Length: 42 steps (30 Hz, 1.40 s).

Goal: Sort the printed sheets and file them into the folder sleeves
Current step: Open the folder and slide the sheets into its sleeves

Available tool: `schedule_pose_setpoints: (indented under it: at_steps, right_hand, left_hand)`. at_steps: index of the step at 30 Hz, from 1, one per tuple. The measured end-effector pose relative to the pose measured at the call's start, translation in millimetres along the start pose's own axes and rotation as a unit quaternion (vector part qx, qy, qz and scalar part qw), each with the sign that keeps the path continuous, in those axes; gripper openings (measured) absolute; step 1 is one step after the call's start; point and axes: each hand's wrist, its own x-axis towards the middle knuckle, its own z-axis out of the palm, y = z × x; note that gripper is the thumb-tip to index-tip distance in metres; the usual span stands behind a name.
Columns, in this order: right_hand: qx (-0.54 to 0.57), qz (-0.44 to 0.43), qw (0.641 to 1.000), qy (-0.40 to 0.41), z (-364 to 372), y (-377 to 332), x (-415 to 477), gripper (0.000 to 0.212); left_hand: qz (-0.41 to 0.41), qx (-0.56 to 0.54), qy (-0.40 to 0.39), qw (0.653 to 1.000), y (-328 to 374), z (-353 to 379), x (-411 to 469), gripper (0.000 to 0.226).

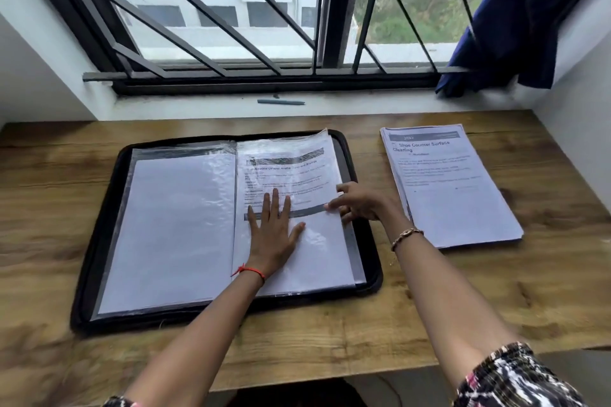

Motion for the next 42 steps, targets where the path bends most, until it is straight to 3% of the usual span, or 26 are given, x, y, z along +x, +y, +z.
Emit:
schedule_pose_setpoints:
  at_steps: [3, 5, 9, 12, 17, 21, 23, 25, 26, 29, 32, 35, 38, 42]
  right_hand:
    - [0.048, -0.050, 0.997, -0.024, 8, -12, -6, 0.030]
    - [0.055, -0.081, 0.994, -0.046, 16, -30, -8, 0.030]
    - [0.064, -0.130, 0.985, -0.097, 45, -70, -6, 0.037]
    - [0.068, -0.172, 0.973, -0.137, 81, -101, -2, 0.032]
    - [0.036, -0.212, 0.957, -0.195, 159, -143, 5, 0.036]
    - [-0.028, -0.205, 0.948, -0.243, 206, -146, 19, 0.029]
    - [-0.066, -0.209, 0.948, -0.230, 218, -142, 28, 0.025]
    - [-0.087, -0.242, 0.957, -0.131, 222, -133, 39, 0.025]
    - [-0.099, -0.259, 0.959, -0.064, 220, -126, 45, 0.025]
    - [-0.210, -0.264, 0.938, 0.073, 206, -99, 59, 0.033]
    - [-0.323, -0.215, 0.920, 0.050, 188, -76, 65, 0.050]
    - [-0.390, -0.193, 0.900, 0.001, 181, -64, 71, 0.061]
    - [-0.422, -0.174, 0.889, -0.033, 176, -65, 74, 0.068]
    - [-0.347, -0.198, 0.917, 0.016, 151, -69, 64, 0.057]
  left_hand:
    - [-0.002, -0.125, 0.001, 0.992, 0, -11, -1, 0.069]
    - [-0.024, -0.256, 0.026, 0.966, -2, -24, 2, 0.058]
    - [-0.068, -0.504, 0.094, 0.856, -6, -67, -4, 0.054]
    - [-0.083, -0.623, 0.115, 0.770, -21, -103, -11, 0.037]
    - [-0.109, -0.722, 0.117, 0.673, -89, -144, -24, 0.072]
    - [-0.109, -0.741, 0.145, 0.646, -138, -160, -42, 0.066]
    - [-0.088, -0.728, 0.132, 0.667, -161, -160, -47, 0.051]
    - [-0.116, -0.701, 0.099, 0.697, -179, -160, -50, 0.031]
    - [-0.124, -0.688, 0.083, 0.711, -188, -159, -50, 0.030]
    - [-0.173, -0.638, 0.068, 0.747, -221, -148, -46, 0.062]
    - [-0.255, -0.600, 0.077, 0.754, -236, -135, -44, 0.063]
    - [-0.306, -0.440, 0.134, 0.834, -238, -125, -34, 0.062]
    - [-0.282, -0.260, 0.183, 0.905, -224, -120, -19, 0.049]
    - [-0.212, -0.224, 0.219, 0.926, -174, -114, 8, 0.046]
